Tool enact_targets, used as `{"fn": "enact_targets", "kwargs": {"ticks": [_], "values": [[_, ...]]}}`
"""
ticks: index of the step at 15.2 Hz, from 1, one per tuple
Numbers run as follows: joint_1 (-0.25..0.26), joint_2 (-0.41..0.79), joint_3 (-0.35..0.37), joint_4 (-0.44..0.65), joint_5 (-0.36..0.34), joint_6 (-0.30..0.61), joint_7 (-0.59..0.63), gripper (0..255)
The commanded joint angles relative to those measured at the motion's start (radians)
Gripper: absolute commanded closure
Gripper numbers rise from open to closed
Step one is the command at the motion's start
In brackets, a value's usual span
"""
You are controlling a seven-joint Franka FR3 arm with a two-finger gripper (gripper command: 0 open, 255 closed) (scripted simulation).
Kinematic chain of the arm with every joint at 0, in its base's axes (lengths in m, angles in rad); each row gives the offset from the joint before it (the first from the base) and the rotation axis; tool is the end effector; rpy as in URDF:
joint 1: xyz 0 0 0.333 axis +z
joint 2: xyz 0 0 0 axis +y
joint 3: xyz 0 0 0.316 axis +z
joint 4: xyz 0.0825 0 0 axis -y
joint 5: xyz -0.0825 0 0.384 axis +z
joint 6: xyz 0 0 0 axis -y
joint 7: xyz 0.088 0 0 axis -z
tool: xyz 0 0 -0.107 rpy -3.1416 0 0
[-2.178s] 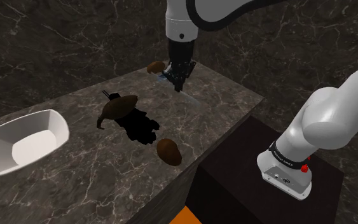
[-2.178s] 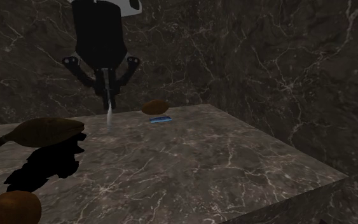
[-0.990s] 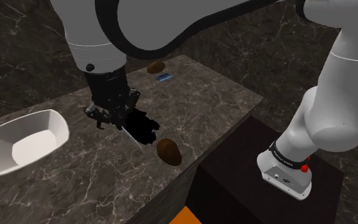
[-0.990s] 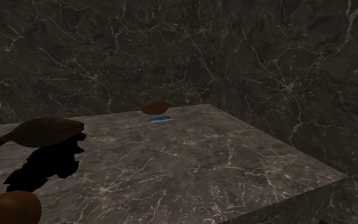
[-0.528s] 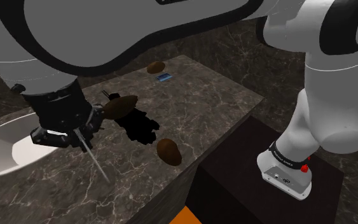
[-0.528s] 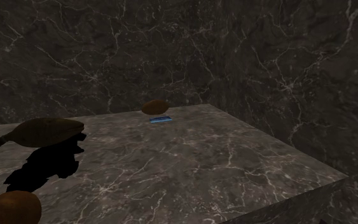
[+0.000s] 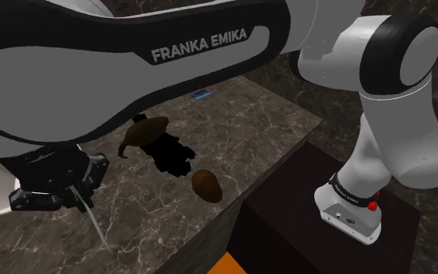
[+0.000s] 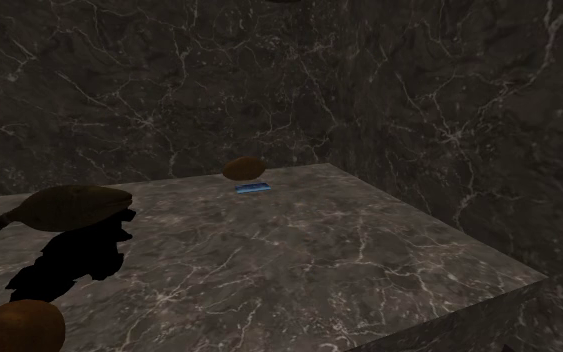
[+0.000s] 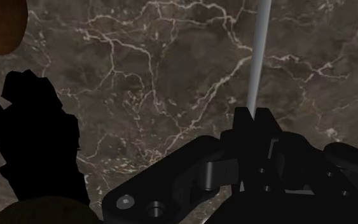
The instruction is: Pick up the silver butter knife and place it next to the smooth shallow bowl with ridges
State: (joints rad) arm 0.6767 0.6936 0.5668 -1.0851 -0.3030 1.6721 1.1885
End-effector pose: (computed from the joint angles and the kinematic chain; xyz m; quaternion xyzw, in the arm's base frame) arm 0.3770 0.6253 0.4547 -0.9996 0.0093 0.0262 0.0016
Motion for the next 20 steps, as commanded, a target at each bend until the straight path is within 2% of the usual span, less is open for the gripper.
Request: {"fn": "enact_targets", "kwargs": {"ticks": [1,15,20], "values": [[-0.007,0.000,-0.001,-0.027,-0.001,0.027,0.001,255],[-0.033,0.025,-0.012,-0.186,-0.018,0.202,0.017,255],[-0.033,0.025,-0.012,-0.186,-0.018,0.202,0.017,255]]}}
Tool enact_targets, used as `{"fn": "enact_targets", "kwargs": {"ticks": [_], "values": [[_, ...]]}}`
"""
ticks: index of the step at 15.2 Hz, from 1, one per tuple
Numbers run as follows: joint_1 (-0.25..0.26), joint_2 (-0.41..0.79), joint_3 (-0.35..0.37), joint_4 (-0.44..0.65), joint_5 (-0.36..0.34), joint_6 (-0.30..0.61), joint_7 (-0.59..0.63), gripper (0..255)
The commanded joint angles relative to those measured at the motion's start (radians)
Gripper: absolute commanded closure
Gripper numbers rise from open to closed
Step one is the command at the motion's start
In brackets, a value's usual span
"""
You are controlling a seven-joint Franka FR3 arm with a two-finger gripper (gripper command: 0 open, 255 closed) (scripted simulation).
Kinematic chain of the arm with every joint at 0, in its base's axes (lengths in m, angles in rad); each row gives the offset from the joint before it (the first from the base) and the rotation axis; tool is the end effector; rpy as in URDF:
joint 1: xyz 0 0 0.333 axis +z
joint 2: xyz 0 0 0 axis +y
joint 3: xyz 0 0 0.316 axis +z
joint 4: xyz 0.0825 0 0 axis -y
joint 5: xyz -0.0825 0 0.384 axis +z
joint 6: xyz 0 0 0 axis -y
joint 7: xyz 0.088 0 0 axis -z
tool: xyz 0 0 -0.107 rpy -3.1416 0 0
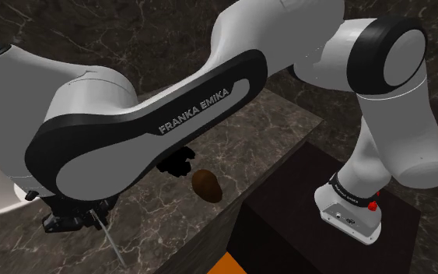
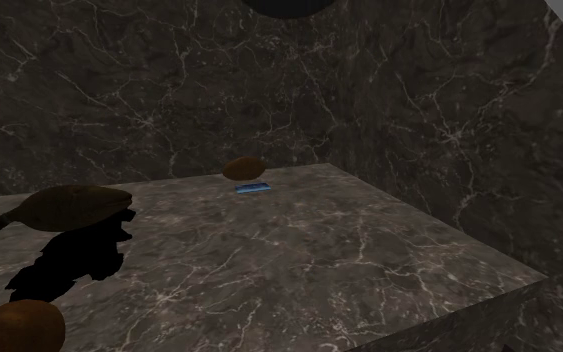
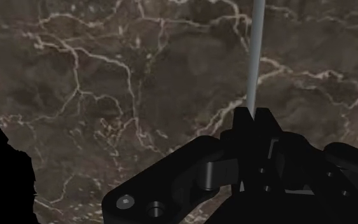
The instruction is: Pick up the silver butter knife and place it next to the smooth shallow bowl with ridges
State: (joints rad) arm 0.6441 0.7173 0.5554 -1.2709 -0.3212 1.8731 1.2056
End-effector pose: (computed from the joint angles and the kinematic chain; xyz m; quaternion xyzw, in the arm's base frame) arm 0.3777 0.6254 0.3705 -0.9996 0.0094 0.0257 0.0024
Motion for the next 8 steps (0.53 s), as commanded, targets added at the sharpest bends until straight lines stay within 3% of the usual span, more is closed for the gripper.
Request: {"fn": "enact_targets", "kwargs": {"ticks": [1,3,4,8], "values": [[0.000,0.001,-0.001,-0.001,0.000,0.001,0.000,255],[0.000,0.001,-0.001,-0.001,0.000,0.001,0.000,255],[0.000,0.002,-0.001,0.000,0.000,0.000,0.000,0],[-0.001,0.001,0.000,-0.002,0.000,0.001,0.000,0]]}}
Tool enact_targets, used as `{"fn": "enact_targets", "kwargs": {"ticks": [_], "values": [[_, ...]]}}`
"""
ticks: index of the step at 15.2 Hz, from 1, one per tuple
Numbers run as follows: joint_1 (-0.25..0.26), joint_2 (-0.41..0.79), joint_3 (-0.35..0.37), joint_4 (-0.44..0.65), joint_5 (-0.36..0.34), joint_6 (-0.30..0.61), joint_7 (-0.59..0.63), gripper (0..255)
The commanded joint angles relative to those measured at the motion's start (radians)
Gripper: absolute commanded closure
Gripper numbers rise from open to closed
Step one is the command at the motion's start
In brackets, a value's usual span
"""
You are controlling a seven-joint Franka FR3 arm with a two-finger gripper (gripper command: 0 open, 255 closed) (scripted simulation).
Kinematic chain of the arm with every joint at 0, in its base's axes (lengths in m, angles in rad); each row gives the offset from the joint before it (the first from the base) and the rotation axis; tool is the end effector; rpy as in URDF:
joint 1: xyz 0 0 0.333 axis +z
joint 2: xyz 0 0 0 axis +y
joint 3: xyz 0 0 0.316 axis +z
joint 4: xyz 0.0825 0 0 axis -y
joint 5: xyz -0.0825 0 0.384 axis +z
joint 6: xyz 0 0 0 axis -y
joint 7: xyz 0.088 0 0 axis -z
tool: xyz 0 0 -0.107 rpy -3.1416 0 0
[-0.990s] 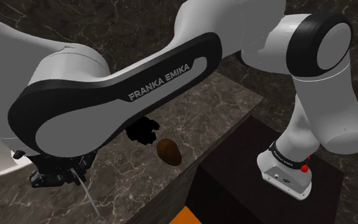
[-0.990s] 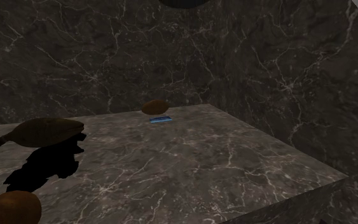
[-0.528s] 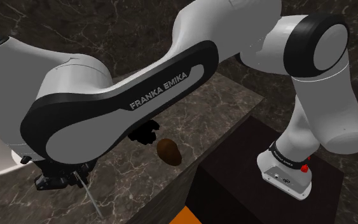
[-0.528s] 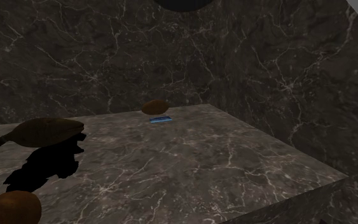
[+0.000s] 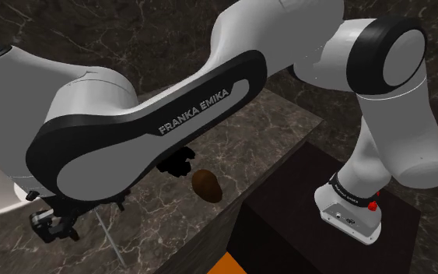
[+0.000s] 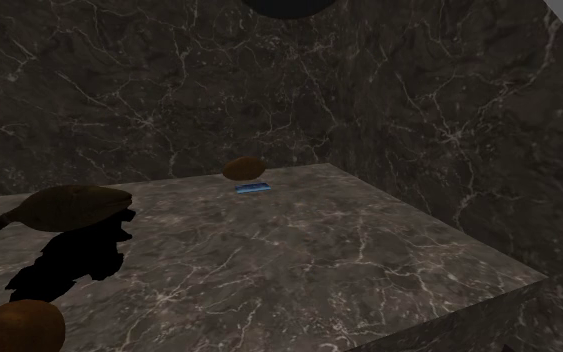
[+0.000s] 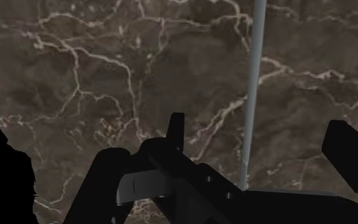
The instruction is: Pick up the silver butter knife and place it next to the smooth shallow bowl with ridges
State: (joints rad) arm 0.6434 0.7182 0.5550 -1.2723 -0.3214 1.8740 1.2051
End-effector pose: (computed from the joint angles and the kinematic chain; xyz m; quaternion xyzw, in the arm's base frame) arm 0.3780 0.6250 0.3693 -0.9996 0.0094 0.0260 0.0018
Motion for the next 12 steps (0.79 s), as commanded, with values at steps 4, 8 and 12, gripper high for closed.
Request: {"fn": "enact_targets", "kwargs": {"ticks": [4,8,12], "values": [[0.010,-0.015,0.007,0.080,0.011,-0.090,-0.011,0],[0.014,-0.017,0.008,0.105,0.013,-0.116,-0.014,0],[0.014,-0.017,0.008,0.105,0.013,-0.116,-0.014,0]]}}
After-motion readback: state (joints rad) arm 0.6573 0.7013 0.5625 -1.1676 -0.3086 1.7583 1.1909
